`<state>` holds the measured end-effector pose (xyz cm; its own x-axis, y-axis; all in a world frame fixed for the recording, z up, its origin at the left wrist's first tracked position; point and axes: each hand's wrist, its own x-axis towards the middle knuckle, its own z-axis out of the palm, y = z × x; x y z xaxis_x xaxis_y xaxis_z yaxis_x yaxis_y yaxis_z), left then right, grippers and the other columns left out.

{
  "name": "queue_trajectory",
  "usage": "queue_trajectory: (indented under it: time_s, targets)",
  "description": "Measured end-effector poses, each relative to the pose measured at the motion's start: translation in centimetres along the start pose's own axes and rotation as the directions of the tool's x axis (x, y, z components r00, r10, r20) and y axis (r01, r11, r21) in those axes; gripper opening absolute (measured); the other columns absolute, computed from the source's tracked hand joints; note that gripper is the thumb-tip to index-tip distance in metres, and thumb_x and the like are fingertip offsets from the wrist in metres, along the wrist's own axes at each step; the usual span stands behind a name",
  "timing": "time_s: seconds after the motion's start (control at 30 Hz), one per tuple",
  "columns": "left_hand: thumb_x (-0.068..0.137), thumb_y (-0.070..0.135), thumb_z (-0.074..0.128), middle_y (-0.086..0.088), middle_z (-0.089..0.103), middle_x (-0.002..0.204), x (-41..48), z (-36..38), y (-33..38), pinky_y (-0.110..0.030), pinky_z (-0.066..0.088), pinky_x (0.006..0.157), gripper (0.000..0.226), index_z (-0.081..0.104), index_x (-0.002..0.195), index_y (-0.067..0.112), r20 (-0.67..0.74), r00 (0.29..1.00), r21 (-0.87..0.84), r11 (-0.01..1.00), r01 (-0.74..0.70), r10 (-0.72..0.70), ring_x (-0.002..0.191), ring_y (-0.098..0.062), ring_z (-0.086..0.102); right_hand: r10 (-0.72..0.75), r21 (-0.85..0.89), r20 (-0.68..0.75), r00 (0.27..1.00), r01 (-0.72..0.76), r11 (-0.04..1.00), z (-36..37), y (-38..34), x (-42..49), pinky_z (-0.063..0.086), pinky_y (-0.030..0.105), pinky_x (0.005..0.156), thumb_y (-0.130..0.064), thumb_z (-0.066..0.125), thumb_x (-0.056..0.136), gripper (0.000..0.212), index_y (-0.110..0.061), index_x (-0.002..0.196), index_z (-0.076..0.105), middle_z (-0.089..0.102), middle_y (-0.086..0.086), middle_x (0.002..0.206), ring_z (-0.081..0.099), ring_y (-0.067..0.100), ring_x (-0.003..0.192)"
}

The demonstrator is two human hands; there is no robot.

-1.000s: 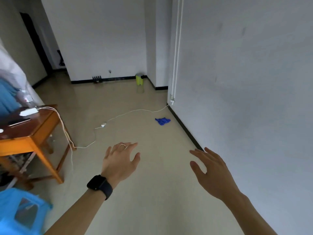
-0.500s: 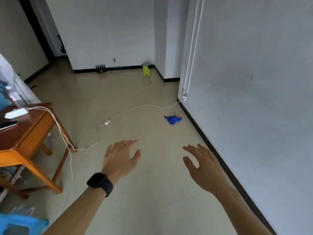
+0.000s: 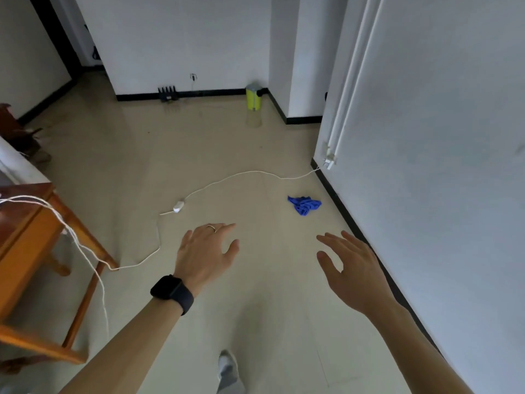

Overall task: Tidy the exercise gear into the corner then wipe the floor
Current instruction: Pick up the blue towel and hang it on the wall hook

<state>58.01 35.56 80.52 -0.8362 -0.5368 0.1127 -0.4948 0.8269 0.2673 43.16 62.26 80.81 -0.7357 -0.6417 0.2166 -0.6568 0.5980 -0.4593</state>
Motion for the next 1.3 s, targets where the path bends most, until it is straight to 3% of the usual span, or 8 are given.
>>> queue_trajectory:
  time_s: [0.3,0.47,0.73,0.9,1.13,1.3]
  targets:
    - [0.087,0.055,0.032,0.010,0.060,0.136,25.1,1.3,-8.1,-0.040,0.042,0.103,0.059,0.053,0.138,0.036,0.028,0.997,-0.030,0.997,-0.066,0.066,0.129,-0.016,0.052,0.108,-0.059,0.016,0.994,-0.107,0.993,6.4,-0.7,21.4,0.031,0.050,0.118,-0.059,0.034,0.097,0.051,-0.038,0.138,0.055,0.055,-0.015,0.143,0.033,0.016,0.147]
    - [0.090,0.053,0.033,0.010,0.057,0.139,36.8,3.1,-9.6,-0.044,0.036,0.108,0.056,0.051,0.139,0.035,0.082,0.989,-0.017,0.992,-0.126,0.127,0.132,-0.016,0.049,0.186,-0.093,0.020,0.982,-0.183,0.979,8.7,0.3,31.5,0.029,0.048,0.119,-0.049,0.046,0.099,0.042,-0.038,0.138,0.056,0.055,-0.014,0.144,0.032,0.016,0.147]
    - [0.095,0.047,0.044,0.009,0.060,0.136,57.3,9.1,-11.0,-0.047,0.039,0.108,0.045,0.053,0.138,0.036,0.156,0.968,0.016,0.980,-0.200,0.195,0.130,-0.018,0.051,0.280,-0.085,0.072,0.957,-0.274,0.958,14.8,5.9,48.8,0.020,0.043,0.123,-0.048,0.043,0.101,0.043,-0.040,0.143,0.049,0.048,-0.019,0.149,0.026,0.015,0.150]
    - [0.092,0.047,0.041,0.010,0.064,0.129,69.4,11.7,-10.3,-0.046,0.041,0.104,0.042,0.057,0.130,0.038,0.212,0.952,0.056,0.969,-0.239,0.222,0.125,-0.016,0.055,0.376,-0.037,0.126,0.918,-0.374,0.927,17.4,10.5,59.1,0.022,0.039,0.122,-0.050,0.041,0.101,0.043,-0.042,0.143,0.047,0.049,-0.020,0.148,0.026,0.013,0.149]
    - [0.095,0.046,0.043,0.009,0.063,0.132,84.0,16.2,-10.0,-0.045,0.041,0.104,0.043,0.057,0.134,0.035,0.304,0.928,0.023,0.972,-0.233,0.215,0.125,-0.018,0.055,0.496,-0.066,0.202,0.844,-0.494,0.867,21.1,16.3,71.5,0.023,0.038,0.121,-0.049,0.041,0.102,0.043,-0.040,0.144,0.047,0.049,-0.018,0.148,0.027,0.014,0.149]
    - [0.096,0.038,0.047,0.002,0.070,0.115,95.1,23.3,-9.5,-0.040,0.044,0.091,0.032,0.064,0.119,0.027,0.412,0.867,0.007,0.950,-0.311,0.281,0.109,-0.026,0.062,0.571,-0.103,0.273,0.774,-0.567,0.817,26.5,20.6,79.8,0.023,0.037,0.121,-0.050,0.038,0.103,0.044,-0.040,0.145,0.046,0.047,-0.019,0.150,0.027,0.014,0.149]
